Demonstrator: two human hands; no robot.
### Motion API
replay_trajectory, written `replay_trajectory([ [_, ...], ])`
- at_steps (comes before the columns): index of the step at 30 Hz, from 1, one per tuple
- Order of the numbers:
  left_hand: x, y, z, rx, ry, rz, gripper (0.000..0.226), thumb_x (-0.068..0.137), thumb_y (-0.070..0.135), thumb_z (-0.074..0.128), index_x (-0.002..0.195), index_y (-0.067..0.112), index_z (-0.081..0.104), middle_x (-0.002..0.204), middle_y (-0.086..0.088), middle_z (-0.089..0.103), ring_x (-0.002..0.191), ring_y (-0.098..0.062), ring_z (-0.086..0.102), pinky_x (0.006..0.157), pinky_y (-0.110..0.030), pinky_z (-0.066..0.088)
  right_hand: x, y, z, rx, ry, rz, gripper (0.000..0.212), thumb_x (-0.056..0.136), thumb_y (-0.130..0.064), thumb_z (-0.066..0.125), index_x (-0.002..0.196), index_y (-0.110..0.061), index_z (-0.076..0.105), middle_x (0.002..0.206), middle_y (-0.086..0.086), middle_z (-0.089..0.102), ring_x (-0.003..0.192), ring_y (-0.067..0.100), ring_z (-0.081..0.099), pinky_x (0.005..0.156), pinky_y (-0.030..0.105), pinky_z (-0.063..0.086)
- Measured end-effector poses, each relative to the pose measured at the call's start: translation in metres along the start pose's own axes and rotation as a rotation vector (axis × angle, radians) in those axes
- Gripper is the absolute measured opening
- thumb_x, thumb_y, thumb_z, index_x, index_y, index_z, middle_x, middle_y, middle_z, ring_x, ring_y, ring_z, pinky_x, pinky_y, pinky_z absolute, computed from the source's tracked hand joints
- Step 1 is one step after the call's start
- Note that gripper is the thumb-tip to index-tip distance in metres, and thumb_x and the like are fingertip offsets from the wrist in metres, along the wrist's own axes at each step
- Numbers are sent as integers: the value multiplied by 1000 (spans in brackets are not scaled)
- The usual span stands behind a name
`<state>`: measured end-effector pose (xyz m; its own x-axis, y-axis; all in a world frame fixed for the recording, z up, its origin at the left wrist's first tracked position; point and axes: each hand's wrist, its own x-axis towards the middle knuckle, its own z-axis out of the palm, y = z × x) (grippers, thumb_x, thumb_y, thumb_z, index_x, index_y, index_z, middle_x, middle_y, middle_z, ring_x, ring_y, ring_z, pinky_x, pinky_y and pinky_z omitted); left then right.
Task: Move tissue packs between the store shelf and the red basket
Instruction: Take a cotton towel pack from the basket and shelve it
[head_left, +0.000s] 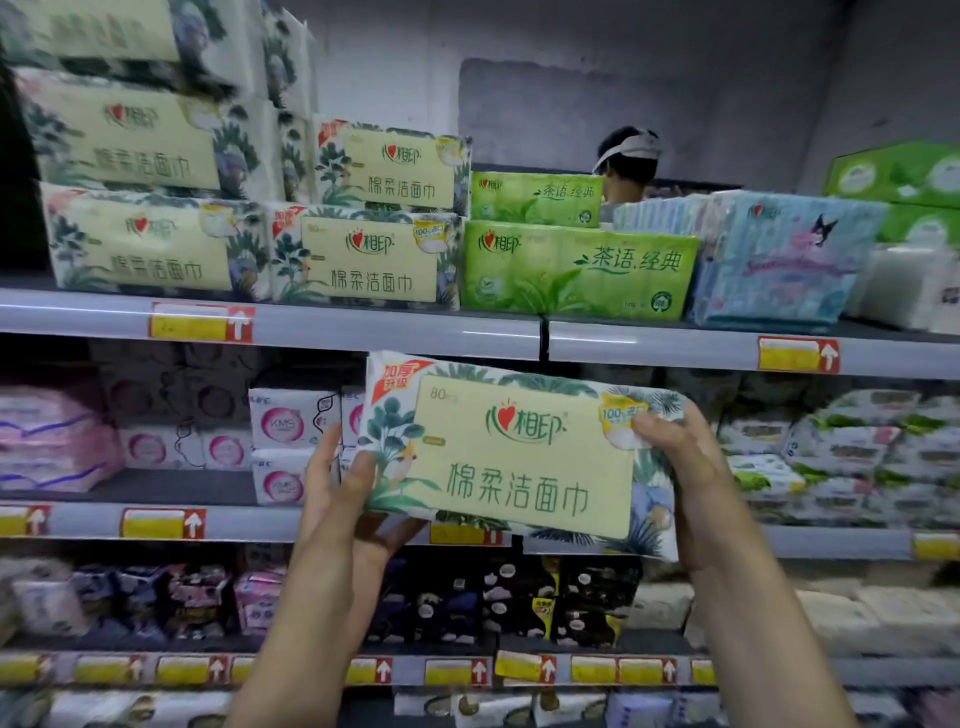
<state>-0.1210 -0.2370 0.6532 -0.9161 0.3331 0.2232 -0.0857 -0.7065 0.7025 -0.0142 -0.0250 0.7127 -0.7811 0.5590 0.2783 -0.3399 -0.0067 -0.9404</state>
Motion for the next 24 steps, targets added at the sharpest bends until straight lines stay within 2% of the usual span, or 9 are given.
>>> replay_trajectory([
  [3, 2, 0, -5, 57, -13, -85, 118, 33, 52, 93, 138, 26, 47, 123, -7, 67, 107, -27, 66, 73, -37, 59, 9, -4, 1, -5, -20, 5, 30, 58, -28, 56, 81, -39, 41, 72, -21, 53, 49, -19, 54, 46, 4, 43],
  [5, 3, -1, -9, 94, -32, -134, 124, 30, 49, 94, 140, 21, 45, 125, -9, 65, 109, -28, 65, 78, -37, 59, 14, -5, -3, -24, -47, -17, 30, 59, -30, 58, 83, -40, 44, 76, -19, 56, 51, -18, 57, 47, 4, 44],
  [7, 3, -2, -9, 157, -56, -151, 127, 27, 49, 94, 140, 19, 44, 123, -7, 67, 108, -26, 66, 79, -35, 59, 20, -4, -8, -52, -110, -40, 43, 53, -38, 72, 90, -42, 51, 96, -11, 60, 69, -16, 63, 62, 7, 49],
  [9, 2, -4, -7, 185, -73, -150, 124, 25, 49, 94, 137, 19, 48, 119, -6, 69, 107, -24, 67, 82, -35, 59, 23, -4, -11, -92, -170, -60, 76, 38, -60, 83, 108, -44, 58, 126, 2, 56, 108, 2, 61, 94, 27, 50],
  [11, 3, -6, -3, 170, -25, -148, 127, 25, 47, 94, 139, 17, 46, 118, -6, 70, 106, -23, 67, 84, -38, 57, 24, -2, -15, -71, -178, -66, 92, 36, -70, 81, 120, -41, 56, 139, 8, 50, 125, 19, 52, 107, 44, 41],
  [15, 5, -9, 8, 102, 64, -114, 122, 27, 45, 94, 136, 14, 49, 116, -8, 70, 104, -25, 68, 82, -38, 59, 26, 7, -23, -39, -149, -86, 80, 50, -62, 79, 121, -38, 52, 116, -14, 66, 104, -1, 63, 86, 27, 54],
  [18, 8, -9, 15, 38, 101, -109, 128, 29, 42, 95, 142, 18, 42, 122, -9, 67, 105, -27, 68, 80, -37, 59, 22, 10, -31, -58, -196, -27, 66, 59, -58, 73, 118, -39, 51, 93, -28, 70, 86, -12, 65, 69, 11, 50],
  [22, 8, -6, 25, 33, 109, -42, 110, 35, 38, 93, 133, 13, 50, 120, -11, 68, 100, -25, 70, 69, -33, 59, 25, 9, -37, -41, -217, -27, 92, 19, -72, 80, 101, -39, 57, 89, -32, 69, 81, -17, 63, 62, 4, 47],
  [24, 9, -2, 32, 63, 112, 8, 90, 40, 37, 90, 119, 12, 57, 111, -10, 72, 92, -23, 71, 65, -31, 58, 30, 11, -39, -3, -235, -60, 92, 19, -73, 80, 102, -37, 61, 95, -26, 71, 87, -12, 65, 63, 4, 48],
])
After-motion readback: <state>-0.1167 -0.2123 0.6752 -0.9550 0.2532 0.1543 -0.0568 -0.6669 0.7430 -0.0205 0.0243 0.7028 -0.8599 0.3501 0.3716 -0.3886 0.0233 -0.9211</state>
